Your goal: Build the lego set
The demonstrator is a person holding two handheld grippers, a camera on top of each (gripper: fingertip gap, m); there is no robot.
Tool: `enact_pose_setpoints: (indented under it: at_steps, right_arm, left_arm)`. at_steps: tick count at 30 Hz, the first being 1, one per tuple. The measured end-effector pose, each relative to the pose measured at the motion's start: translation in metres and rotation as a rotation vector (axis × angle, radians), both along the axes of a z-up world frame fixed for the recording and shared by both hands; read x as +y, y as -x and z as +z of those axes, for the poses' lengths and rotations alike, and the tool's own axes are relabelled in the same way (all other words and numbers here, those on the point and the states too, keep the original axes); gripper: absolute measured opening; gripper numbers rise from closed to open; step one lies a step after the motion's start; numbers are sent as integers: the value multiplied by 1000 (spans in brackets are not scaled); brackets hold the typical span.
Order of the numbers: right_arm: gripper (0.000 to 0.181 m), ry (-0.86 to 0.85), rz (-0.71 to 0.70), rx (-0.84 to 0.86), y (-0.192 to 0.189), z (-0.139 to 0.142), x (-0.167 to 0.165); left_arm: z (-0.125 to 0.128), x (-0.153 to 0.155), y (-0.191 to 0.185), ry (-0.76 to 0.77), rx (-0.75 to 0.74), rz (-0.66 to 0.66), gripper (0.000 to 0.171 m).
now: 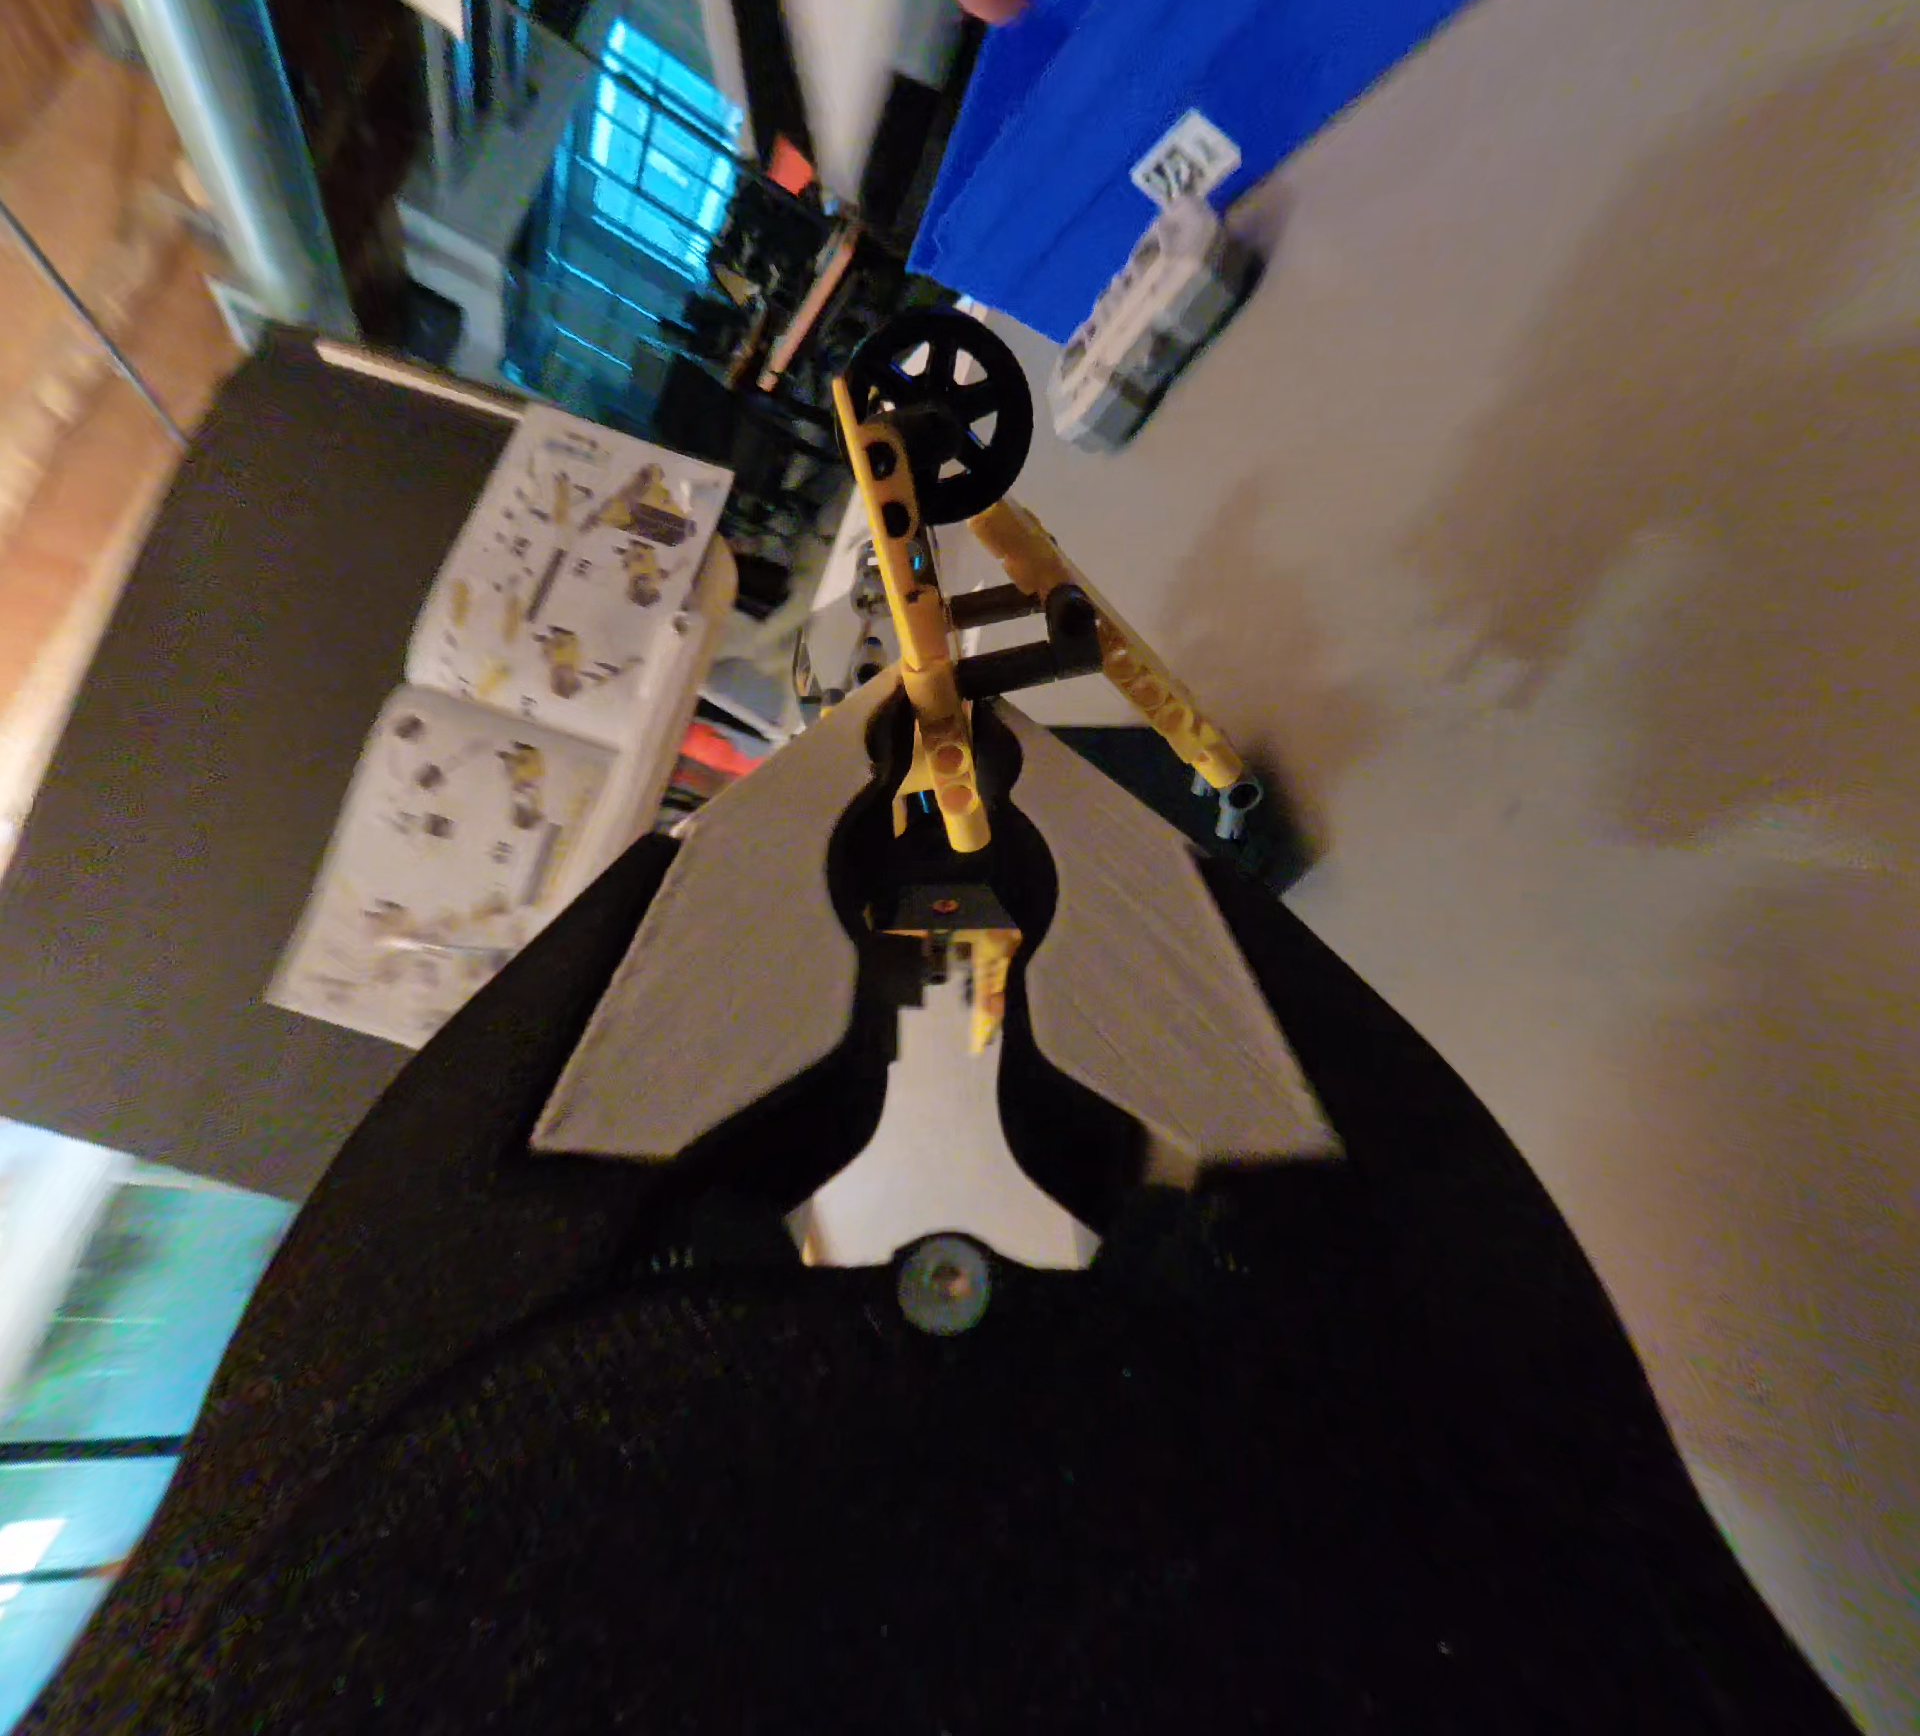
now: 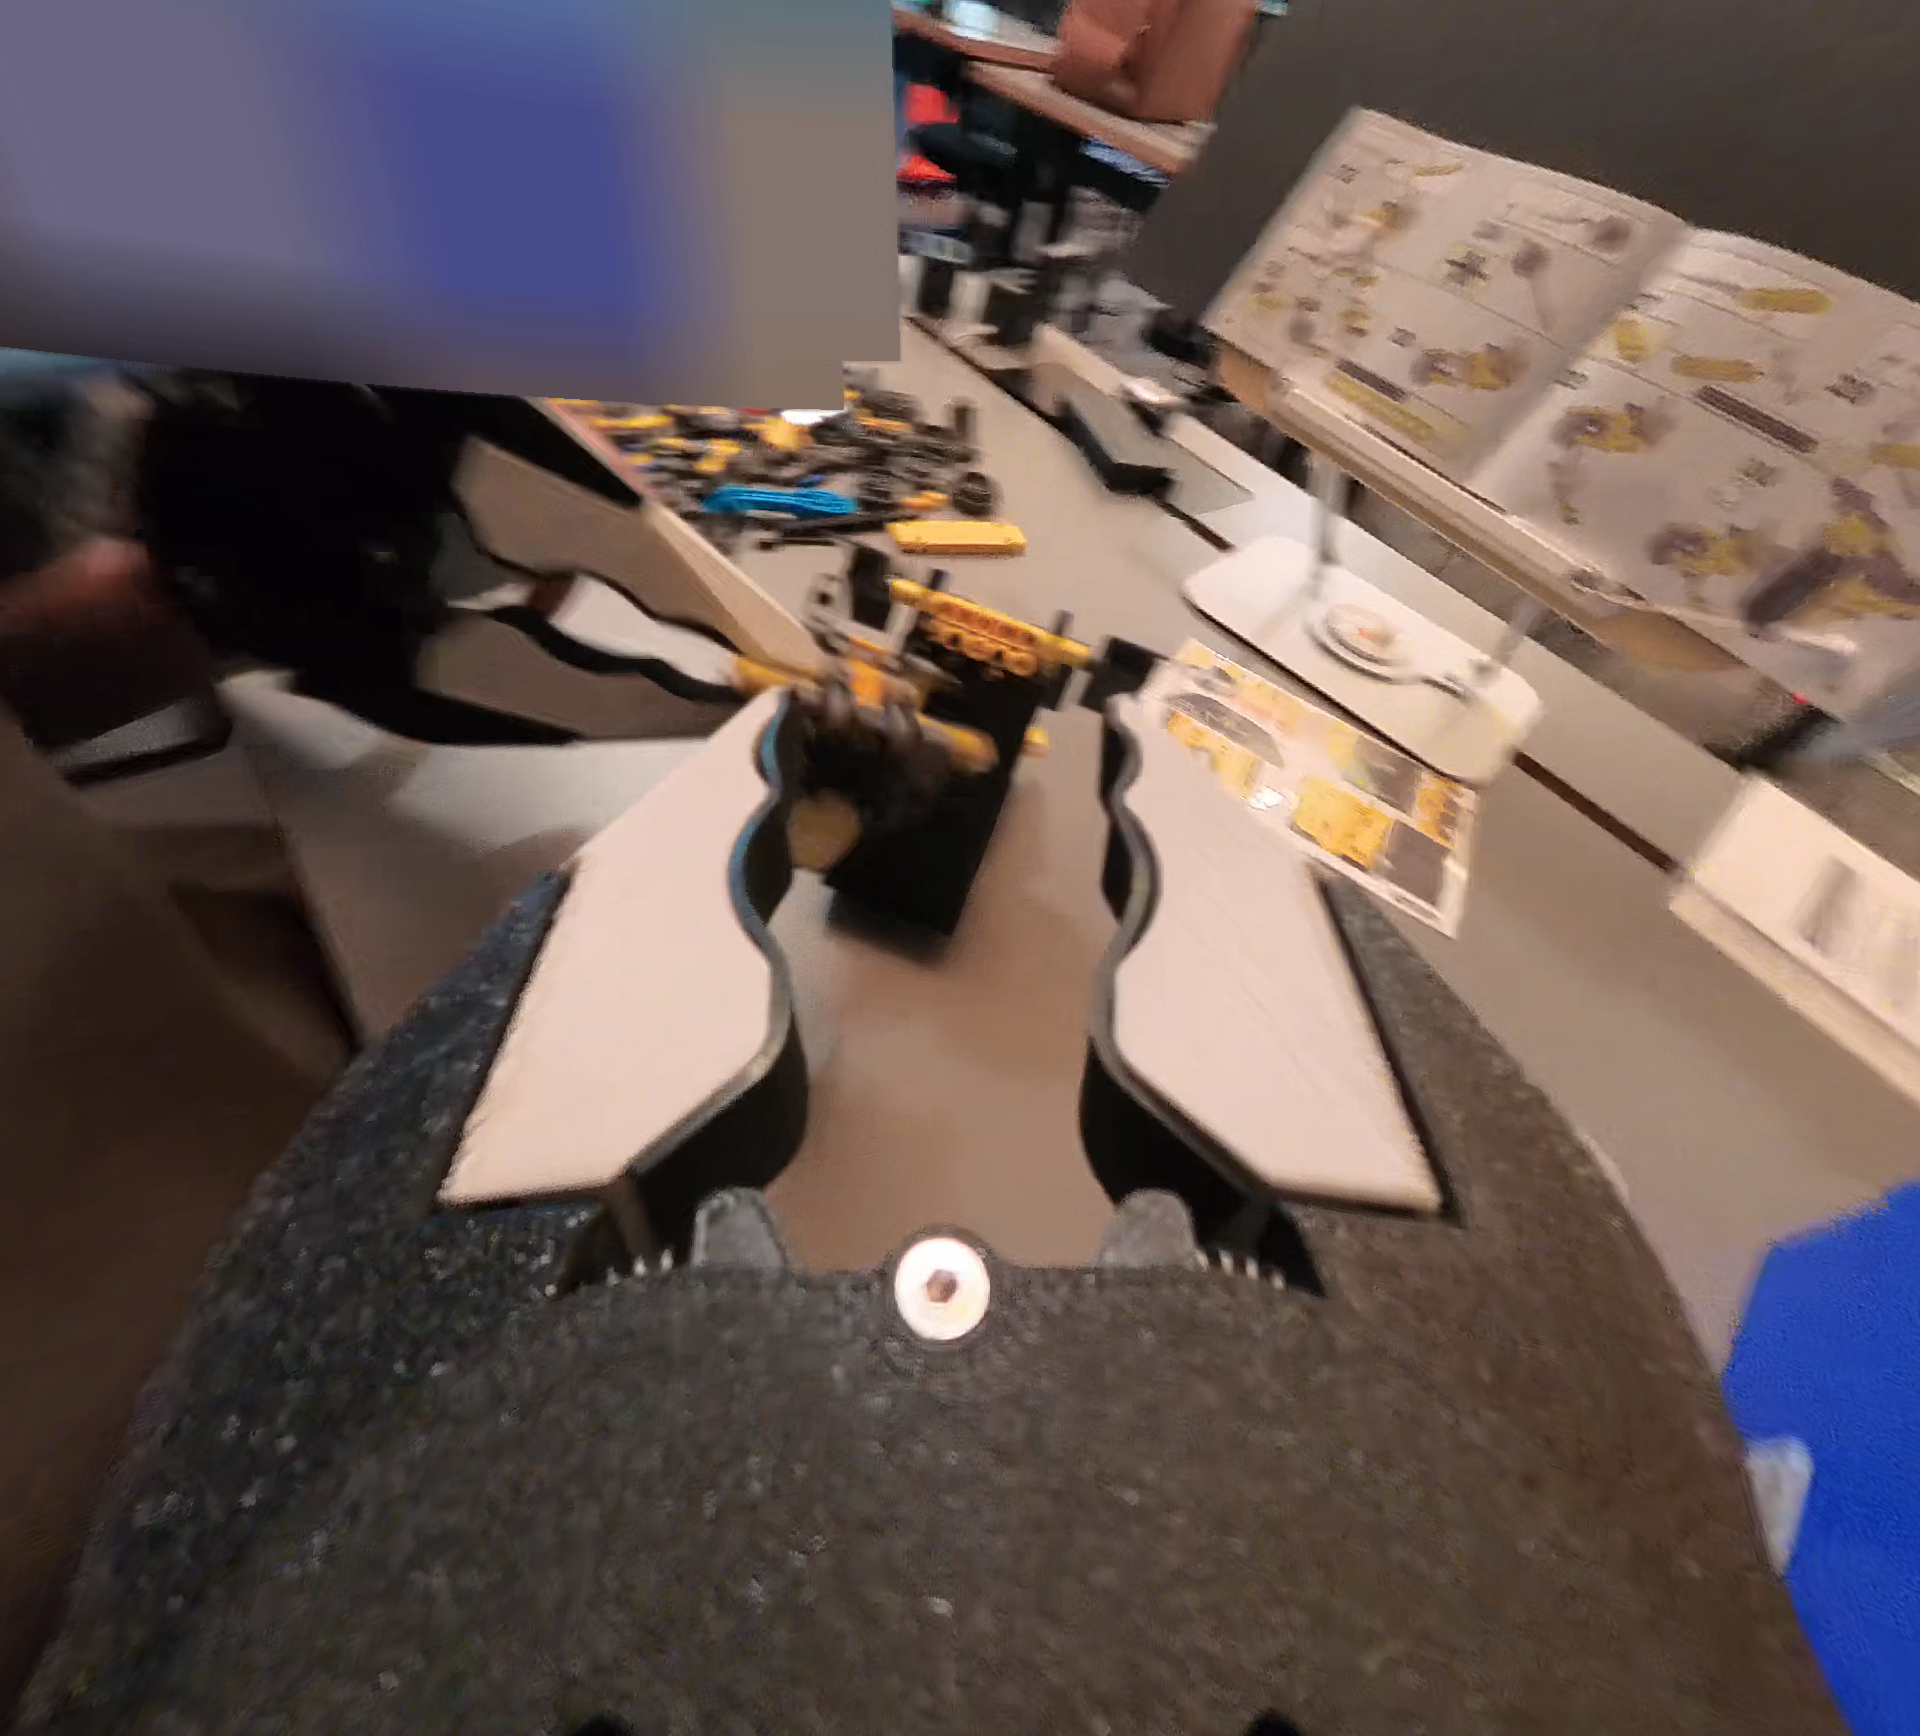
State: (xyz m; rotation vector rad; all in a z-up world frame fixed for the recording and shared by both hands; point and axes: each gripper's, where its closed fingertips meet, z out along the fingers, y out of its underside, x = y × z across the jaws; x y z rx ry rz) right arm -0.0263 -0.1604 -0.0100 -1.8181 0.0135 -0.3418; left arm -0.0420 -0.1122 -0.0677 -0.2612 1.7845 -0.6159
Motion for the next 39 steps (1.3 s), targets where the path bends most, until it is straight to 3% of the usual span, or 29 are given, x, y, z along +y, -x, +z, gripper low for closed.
enact_pose_setpoints:
  at_steps: [2, 4, 8, 12, 16, 23, 25, 28, 33, 39]
  right_arm:
    - [65, -29, -78, 17, -12, -8, -4]
    - [68, -104, -104, 148, -15, -17, -3]
    - [67, -197, -17, 393, 9, -38, 17]
    - [62, -104, -18, 309, 19, -58, 36]
    - [39, 13, -44, 165, 17, -71, 43]
    - [40, 85, -58, 252, 6, -95, 42]
    - [49, 116, -79, 240, 2, -103, 40]
    - [60, 194, -135, 140, -5, -116, 37]
    - [51, 219, -238, -83, -16, -112, 34]
    - [52, 148, -280, -34, -15, -107, 32]
  left_arm:
    - [12, -3, 3, 189, 70, -39, 5]
    - [22, 2, 4, 341, 108, -59, 4]
    - [20, 9, 2, 442, 149, -54, 4]
    - [14, -1, 4, 404, 148, -68, 5]
    - [9, -2, 4, 329, 117, -58, 5]
    - [-4, -6, -7, 65, 88, -61, 5]
    - [-1, -13, -10, -2, 54, -80, 5]
    - [7, -15, -18, -66, 15, -105, 5]
    - [19, 1, -35, -176, 12, -159, 5]
    - [33, -3, -30, -88, -23, -336, 5]
